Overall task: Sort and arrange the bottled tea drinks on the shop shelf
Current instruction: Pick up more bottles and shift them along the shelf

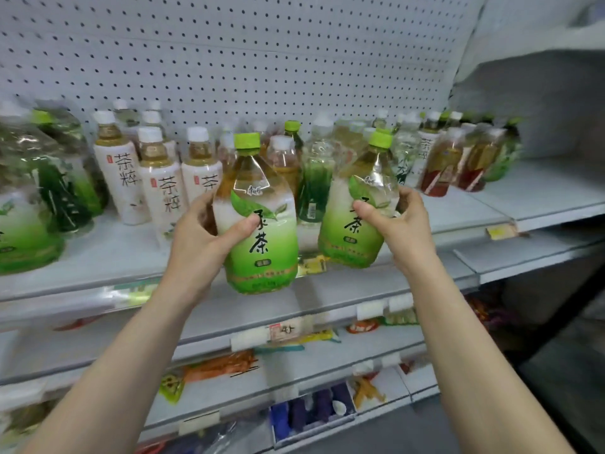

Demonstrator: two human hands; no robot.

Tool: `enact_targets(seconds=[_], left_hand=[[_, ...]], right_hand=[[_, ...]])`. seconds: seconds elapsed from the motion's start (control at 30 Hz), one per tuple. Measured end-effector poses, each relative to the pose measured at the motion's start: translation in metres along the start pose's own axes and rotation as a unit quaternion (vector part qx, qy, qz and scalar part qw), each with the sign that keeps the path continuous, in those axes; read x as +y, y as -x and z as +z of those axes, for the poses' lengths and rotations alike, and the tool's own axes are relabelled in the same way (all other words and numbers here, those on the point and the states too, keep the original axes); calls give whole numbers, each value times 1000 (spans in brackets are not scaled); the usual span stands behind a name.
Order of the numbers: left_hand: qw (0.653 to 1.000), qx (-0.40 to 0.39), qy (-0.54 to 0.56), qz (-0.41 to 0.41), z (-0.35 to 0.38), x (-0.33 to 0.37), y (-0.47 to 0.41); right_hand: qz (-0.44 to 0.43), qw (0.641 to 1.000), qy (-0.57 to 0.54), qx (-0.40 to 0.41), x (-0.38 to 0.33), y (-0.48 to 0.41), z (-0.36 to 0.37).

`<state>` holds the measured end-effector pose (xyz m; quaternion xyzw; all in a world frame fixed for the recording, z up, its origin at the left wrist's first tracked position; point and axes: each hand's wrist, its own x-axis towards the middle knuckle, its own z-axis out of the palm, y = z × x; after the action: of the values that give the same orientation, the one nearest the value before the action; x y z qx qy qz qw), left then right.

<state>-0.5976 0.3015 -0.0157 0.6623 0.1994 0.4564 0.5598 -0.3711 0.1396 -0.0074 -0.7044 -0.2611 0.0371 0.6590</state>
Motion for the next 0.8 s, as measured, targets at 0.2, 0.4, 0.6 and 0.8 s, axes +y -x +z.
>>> enact_targets(seconds=[0.2,0.4,0.6,0.8], left_hand=[[999,-41,27,-16,117,-14,11],[993,-100,62,-31,229,-26,15],[986,-147,62,-46,323,-35,-2],[983,-157,78,-46,406,-46,-40]], right_hand=[[-1,999,19,31,27,-21,-112],[5,996,34,81,53,-44,-212],[25,992,51,114,82,-78,-281],[18,989,78,128,108,-147,-330]])
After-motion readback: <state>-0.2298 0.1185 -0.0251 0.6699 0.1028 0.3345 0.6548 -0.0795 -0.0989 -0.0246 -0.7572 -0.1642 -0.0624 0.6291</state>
